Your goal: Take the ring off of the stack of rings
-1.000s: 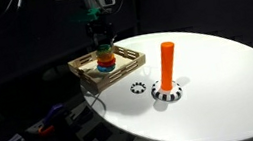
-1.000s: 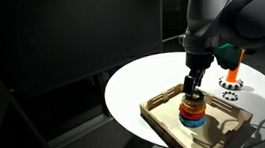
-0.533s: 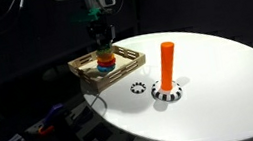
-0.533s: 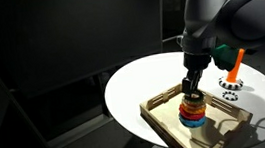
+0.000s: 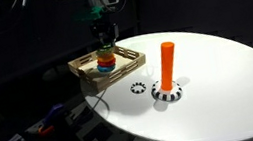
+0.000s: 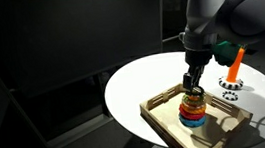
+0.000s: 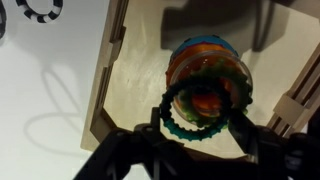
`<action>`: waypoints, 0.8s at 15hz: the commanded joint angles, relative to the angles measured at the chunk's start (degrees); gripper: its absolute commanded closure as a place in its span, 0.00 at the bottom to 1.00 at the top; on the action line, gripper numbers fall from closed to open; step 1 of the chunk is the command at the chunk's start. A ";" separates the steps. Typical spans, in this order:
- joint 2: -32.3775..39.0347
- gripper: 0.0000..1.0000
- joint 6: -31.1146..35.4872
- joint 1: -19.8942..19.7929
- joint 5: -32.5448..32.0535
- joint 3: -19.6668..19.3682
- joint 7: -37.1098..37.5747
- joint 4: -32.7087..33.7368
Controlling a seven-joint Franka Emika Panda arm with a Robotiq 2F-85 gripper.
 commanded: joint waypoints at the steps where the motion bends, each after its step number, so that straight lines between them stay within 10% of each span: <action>1: -2.84 0.56 -2.09 -1.34 -0.14 -1.50 0.95 -0.94; 12: -4.66 0.56 -2.68 -6.96 -1.17 -7.28 1.66 -7.52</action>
